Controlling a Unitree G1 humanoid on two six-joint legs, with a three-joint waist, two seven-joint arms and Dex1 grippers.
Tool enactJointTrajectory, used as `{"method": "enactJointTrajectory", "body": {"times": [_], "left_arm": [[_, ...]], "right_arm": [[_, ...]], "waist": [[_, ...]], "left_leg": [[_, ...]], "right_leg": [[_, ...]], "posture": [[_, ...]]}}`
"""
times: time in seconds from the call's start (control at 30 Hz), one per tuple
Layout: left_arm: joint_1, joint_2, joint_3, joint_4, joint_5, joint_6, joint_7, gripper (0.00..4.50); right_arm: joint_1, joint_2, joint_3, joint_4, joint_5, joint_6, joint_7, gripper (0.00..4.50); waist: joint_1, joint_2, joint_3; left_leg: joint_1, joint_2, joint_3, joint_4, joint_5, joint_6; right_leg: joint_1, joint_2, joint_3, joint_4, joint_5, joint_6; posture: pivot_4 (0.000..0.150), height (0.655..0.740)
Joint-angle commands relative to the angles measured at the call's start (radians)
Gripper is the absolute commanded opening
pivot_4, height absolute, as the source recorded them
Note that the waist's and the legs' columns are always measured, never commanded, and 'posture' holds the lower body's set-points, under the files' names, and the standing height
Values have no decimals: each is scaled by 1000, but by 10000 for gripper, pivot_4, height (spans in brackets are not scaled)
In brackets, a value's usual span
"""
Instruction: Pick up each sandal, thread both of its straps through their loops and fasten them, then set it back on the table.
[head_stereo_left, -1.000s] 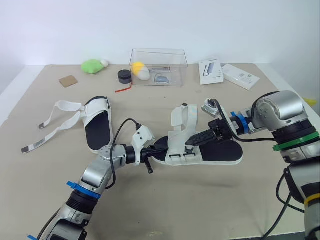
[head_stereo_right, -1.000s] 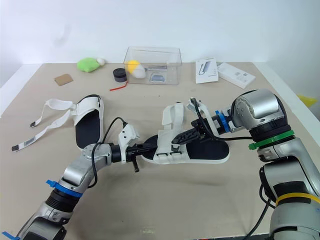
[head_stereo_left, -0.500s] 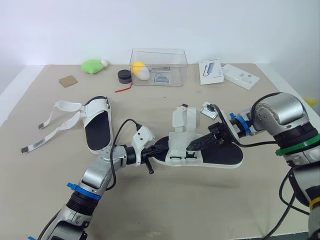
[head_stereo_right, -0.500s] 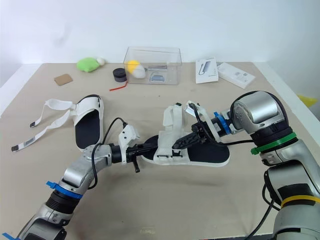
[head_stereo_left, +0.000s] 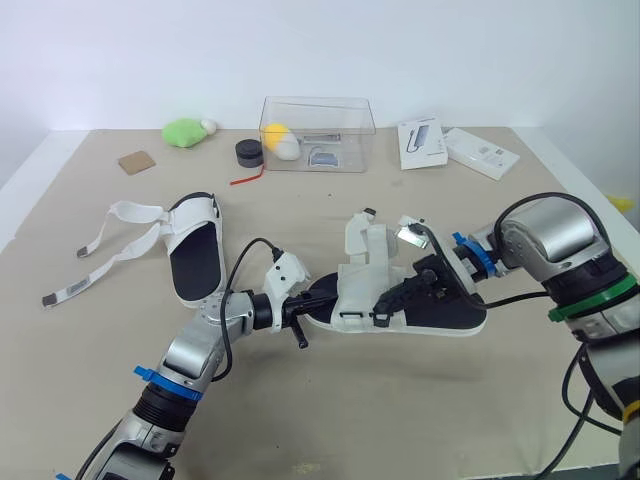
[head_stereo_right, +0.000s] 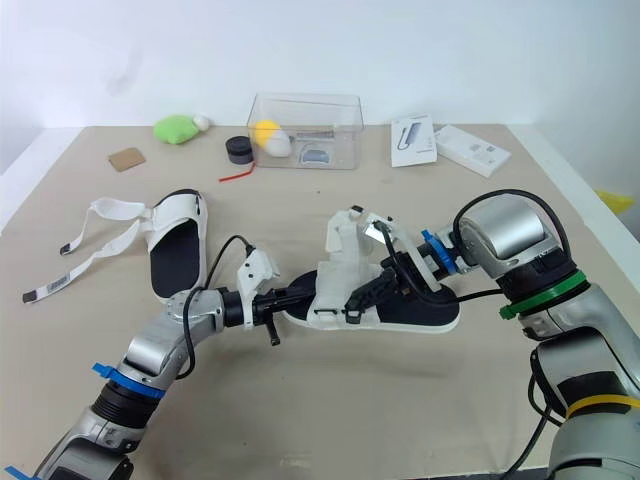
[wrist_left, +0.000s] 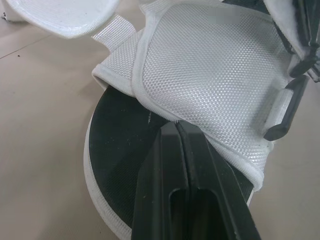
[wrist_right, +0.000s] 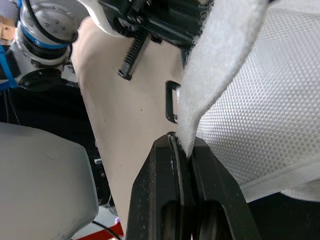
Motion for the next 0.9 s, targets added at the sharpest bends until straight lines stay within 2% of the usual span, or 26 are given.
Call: {"method": "enactJointTrajectory", "body": {"times": [0.03, 0.17, 0.27, 0.47, 0.6, 0.9], "left_arm": [[30, 7, -46, 35, 27, 33, -1, 0], [26, 10, -44, 40, 27, 31, -7, 0], [24, 13, -43, 44, 26, 31, -12, 0], [16, 16, -52, 55, 26, 29, -29, 0], [3, 17, -53, 66, 25, 30, -41, 0], [-13, 19, -60, 81, 29, 31, -62, 0]], "right_arm": [[-4, -17, -47, -24, 2, 1, 9, 651], [26, -61, -130, -67, 39, -2, 19, 17797], [86, -99, -247, -131, 107, 32, 11, 31380], [298, -118, -466, -311, 221, 149, -106, 31380], [450, -40, -605, -448, 249, 231, -272, 31380], [543, 67, -712, -516, 342, 261, -526, 31380]], "waist": [[0, 0, 0], [1, 0, 0], [2, 0, 0], [4, 0, 0], [9, 1, -1], [10, 1, -2]], "left_leg": [[0, 0, 0, 0, 0, 0], [0, 0, 0, 0, 0, 0], [-1, 0, 0, 0, 0, 0], [0, 0, 0, 0, 0, 0], [0, 0, 0, 1, 0, 0], [0, 0, 1, 4, 0, 0]], "right_leg": [[0, 0, 0, 0, 0, 0], [0, 0, 0, 0, 0, 0], [0, 0, 0, 0, 0, 0], [0, 1, 0, 0, 0, 0], [0, 2, 0, 1, 0, -1], [1, 2, 1, 2, 1, 0]], "posture": [[1500, 7400], [1500, 7400], [1500, 7400], [1500, 7400], [1500, 7400], [1500, 7400]]}}
